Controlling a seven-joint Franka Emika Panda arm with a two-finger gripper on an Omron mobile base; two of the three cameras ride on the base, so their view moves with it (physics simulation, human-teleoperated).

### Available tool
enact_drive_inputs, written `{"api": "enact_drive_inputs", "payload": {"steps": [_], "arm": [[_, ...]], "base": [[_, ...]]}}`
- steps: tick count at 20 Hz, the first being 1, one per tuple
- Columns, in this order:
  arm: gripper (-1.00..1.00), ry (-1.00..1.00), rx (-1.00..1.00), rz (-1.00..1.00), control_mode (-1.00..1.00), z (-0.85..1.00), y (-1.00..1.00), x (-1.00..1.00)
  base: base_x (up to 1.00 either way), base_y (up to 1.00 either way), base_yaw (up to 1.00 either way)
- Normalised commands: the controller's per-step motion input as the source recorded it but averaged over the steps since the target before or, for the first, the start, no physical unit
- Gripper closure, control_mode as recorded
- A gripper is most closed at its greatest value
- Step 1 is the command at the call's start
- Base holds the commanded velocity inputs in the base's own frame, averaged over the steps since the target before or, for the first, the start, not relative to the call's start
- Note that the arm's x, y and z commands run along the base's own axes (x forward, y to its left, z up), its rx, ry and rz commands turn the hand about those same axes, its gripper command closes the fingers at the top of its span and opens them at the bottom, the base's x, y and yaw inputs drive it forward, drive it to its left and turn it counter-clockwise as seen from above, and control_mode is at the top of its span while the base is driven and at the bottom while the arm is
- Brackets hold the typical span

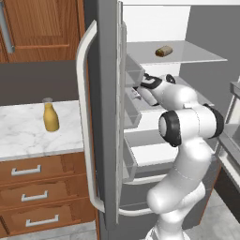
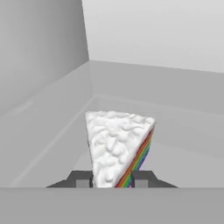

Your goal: Move the cake and burrito from the top shelf to the second highest shelf to make space. Then, place the pitcher from the counter on the cleared top shelf.

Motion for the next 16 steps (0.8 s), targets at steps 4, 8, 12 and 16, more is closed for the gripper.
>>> {"api": "enact_drive_inputs", "payload": {"steps": [4, 8, 12, 16], "arm": [[-1.00, -0.02, -0.03, -0.04, -1.00, -0.05, 0.00, -0.03], [-1.00, -0.01, -0.04, -0.01, -1.00, 0.31, 0.00, -0.52], [-1.00, -0.01, -0.04, 0.00, -1.00, 0.80, 0.00, -0.84], [-1.00, 0.00, -0.03, 0.00, -1.00, 0.92, 0.00, -1.00]], "base": [[0.00, 0.00, 0.00], [0.00, 0.00, 0.00], [0.00, 0.00, 0.00], [0.00, 0.00, 0.00]]}}
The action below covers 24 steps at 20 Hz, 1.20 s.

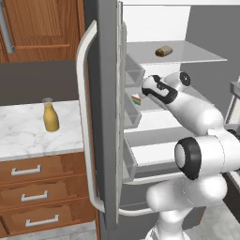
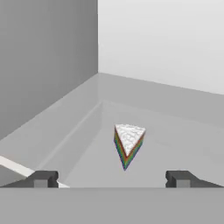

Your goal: Move the cake and burrito from the top shelf to the second highest shelf to make space. Then, place the pitcher from the counter on the cleared top shelf.

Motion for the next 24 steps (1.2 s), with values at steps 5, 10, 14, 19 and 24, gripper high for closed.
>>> {"api": "enact_drive_inputs", "payload": {"steps": [5, 10, 14, 19, 24], "arm": [[-1.00, 0.02, -0.02, -0.09, -1.00, 0.80, -0.13, -1.00], [-1.00, 0.04, -0.02, -0.22, -1.00, 0.80, -0.36, -0.74], [-1.00, -0.11, 0.00, -0.29, -1.00, 0.57, -0.32, -0.47], [-1.00, -0.29, 0.00, -0.30, -1.00, 0.27, -0.17, -0.30], [-1.00, -0.18, 0.00, -0.21, -1.00, 0.27, -0.03, -0.23]], "base": [[0.00, 0.00, 0.00], [0.00, 0.00, 0.00], [0.00, 0.00, 0.00], [0.00, 0.00, 0.00], [0.00, 0.00, 0.00]]}}
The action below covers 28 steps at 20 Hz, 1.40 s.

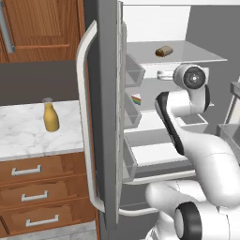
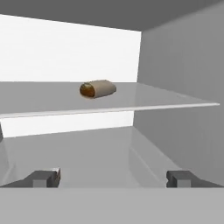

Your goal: Move the cake and burrito from the top shelf to the second highest shelf to make space. Then, place the pitcher from the counter on the cleared top shelf.

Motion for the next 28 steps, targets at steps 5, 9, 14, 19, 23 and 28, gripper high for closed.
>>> {"api": "enact_drive_inputs", "payload": {"steps": [5, 9, 14, 19, 23, 28], "arm": [[-1.00, 0.00, 0.01, -0.10, -1.00, 0.63, 0.00, 0.00], [-1.00, 0.04, 0.03, -0.06, -1.00, 0.74, 0.00, 0.00], [-1.00, 0.07, 0.03, -0.02, -1.00, 0.36, -0.04, 0.04], [-1.00, 0.01, 0.02, 0.00, -1.00, 0.00, -0.01, 0.34], [-1.00, 0.00, 0.00, 0.00, -1.00, 0.00, 0.00, 0.43], [-1.00, 0.00, 0.00, 0.00, -1.00, -0.06, 0.00, 0.44]], "base": [[0.00, 0.00, 0.00], [0.00, 0.00, 0.00], [0.00, 0.00, 0.00], [0.00, 0.00, 0.00], [0.00, 0.00, 0.00], [0.00, 0.00, 0.00]]}}
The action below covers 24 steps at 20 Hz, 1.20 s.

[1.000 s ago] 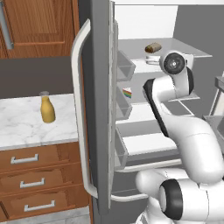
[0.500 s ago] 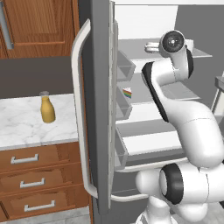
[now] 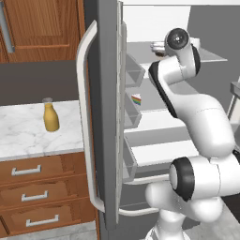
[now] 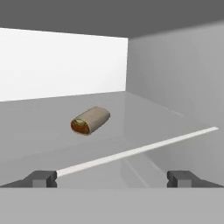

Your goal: Move the cake and burrito from the top shelf to the second highest shelf to make space. Then, place the pitcher from the counter on the cleared top shelf.

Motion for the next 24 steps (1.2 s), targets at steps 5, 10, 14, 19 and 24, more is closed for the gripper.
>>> {"api": "enact_drive_inputs", "payload": {"steps": [5, 10, 14, 19, 24], "arm": [[-1.00, 0.01, 0.00, 0.00, -1.00, -0.19, 0.00, 0.36], [-1.00, 0.00, 0.00, 0.00, -1.00, -0.22, 0.00, 0.26], [-1.00, 0.00, 0.00, 0.00, -1.00, -0.16, -0.03, 0.28], [-1.00, 0.00, 0.00, -0.01, -1.00, -0.05, -0.11, 0.34], [-1.00, 0.02, 0.02, -0.02, -1.00, 0.00, -0.17, 0.43]], "base": [[0.00, 0.00, 0.00], [0.00, 0.00, 0.00], [0.00, 0.00, 0.00], [0.00, 0.00, 0.00], [0.00, 0.00, 0.00]]}}
